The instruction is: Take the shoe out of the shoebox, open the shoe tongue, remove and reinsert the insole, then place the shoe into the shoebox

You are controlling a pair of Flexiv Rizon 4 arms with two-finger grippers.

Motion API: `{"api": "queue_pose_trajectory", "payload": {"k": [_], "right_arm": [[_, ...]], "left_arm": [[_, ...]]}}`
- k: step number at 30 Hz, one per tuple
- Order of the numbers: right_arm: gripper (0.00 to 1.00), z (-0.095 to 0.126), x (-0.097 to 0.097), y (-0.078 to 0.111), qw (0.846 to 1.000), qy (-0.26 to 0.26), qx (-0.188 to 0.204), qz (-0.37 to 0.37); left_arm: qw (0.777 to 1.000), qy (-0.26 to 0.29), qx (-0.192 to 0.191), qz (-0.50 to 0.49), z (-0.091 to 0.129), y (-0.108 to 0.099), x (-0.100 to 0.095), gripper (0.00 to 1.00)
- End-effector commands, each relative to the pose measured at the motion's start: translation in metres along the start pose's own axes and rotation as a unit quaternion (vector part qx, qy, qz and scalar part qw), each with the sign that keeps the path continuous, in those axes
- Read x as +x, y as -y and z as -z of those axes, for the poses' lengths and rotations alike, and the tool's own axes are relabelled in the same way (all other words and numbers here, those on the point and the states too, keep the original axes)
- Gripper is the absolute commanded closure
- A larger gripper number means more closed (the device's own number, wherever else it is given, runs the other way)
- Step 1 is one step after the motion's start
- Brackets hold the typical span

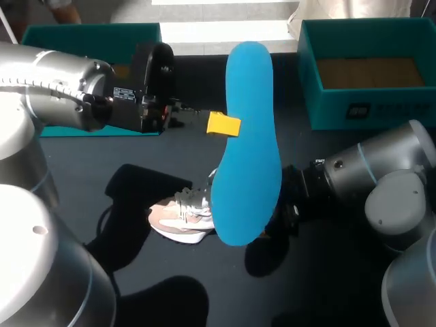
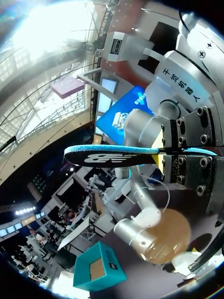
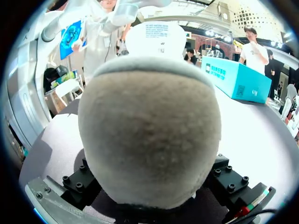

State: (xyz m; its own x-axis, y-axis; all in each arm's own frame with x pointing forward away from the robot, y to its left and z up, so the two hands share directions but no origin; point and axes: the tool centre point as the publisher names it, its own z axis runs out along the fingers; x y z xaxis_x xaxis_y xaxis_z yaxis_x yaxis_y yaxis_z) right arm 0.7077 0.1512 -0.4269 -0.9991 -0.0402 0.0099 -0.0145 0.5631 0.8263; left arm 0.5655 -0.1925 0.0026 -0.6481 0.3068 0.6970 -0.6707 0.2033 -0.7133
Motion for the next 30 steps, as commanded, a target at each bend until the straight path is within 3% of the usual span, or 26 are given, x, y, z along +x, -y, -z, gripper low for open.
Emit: {"api": "queue_pose_trajectory", "payload": {"k": [1,13,14,15,16,30], "right_arm": [[1.0,-0.002,0.001,0.003,1.0,0.0,0.003,-0.001],[1.0,-0.002,0.001,0.003,1.0,0.0,0.003,-0.001],[0.8,-0.002,0.001,0.003,1.0,0.0,0.003,-0.001],[0.71,-0.002,0.001,0.003,1.0,0.0,0.003,-0.001],[0.0,-0.002,0.001,0.003,1.0,0.0,0.003,-0.001],[0.0,0.02,0.009,-0.008,0.999,0.019,0.043,0.012]], "left_arm": [[1.0,0.006,0.011,0.004,0.011,-0.008,0.01,1.0],[1.0,0.006,0.011,0.004,0.011,-0.008,0.01,1.0],[1.0,0.006,0.011,0.004,0.011,-0.008,0.01,1.0],[1.0,0.006,0.011,0.004,0.011,-0.008,0.01,1.0],[1.0,0.006,0.011,0.004,0.011,-0.008,0.01,1.0],[1.0,0.006,0.011,0.004,0.011,-0.008,0.01,1.0]]}}
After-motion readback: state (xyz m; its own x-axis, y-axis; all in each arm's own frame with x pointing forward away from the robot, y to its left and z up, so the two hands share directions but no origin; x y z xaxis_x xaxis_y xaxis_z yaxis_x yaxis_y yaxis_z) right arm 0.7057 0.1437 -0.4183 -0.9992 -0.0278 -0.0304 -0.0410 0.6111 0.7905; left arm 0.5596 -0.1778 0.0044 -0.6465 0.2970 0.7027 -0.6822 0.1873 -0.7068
